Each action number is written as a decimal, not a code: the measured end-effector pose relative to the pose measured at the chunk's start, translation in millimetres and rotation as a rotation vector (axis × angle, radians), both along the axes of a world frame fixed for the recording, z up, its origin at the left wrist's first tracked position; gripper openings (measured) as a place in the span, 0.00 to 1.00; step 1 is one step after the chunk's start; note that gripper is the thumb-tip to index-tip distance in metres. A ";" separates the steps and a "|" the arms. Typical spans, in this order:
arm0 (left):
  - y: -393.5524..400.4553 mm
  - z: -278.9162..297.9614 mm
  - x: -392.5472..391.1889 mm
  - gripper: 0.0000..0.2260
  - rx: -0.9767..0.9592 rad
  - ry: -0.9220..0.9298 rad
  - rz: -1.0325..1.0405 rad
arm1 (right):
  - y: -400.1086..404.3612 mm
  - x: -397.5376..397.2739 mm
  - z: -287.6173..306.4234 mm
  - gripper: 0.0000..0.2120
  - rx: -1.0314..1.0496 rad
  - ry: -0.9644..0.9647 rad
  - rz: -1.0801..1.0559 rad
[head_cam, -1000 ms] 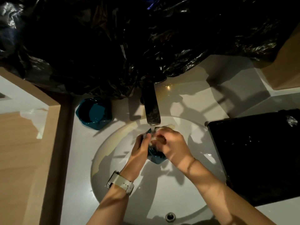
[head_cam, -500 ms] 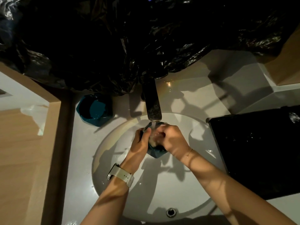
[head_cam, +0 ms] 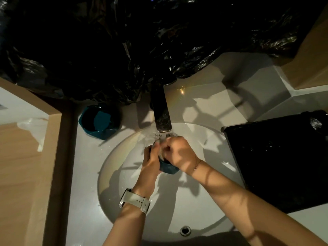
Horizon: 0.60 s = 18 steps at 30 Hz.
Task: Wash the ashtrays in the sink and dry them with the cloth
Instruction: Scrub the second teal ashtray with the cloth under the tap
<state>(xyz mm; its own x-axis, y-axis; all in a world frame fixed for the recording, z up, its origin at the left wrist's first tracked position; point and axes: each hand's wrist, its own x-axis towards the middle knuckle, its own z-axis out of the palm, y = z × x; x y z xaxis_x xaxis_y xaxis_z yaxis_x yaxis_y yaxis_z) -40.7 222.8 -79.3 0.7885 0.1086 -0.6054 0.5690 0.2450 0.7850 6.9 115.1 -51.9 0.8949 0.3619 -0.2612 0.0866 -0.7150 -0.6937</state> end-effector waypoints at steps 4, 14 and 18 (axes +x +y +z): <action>8.6 -1.4 -2.1 0.12 0.039 -0.017 -0.020 | -16.5 8.1 18.4 0.08 -0.047 0.294 0.199; 10.1 5.6 13.6 0.08 0.100 -0.075 -0.112 | -7.7 -4.3 3.0 0.06 -0.015 -0.038 0.242; 11.5 4.8 23.4 0.07 0.107 -0.022 -0.079 | -17.8 12.2 14.4 0.07 -0.125 0.112 0.327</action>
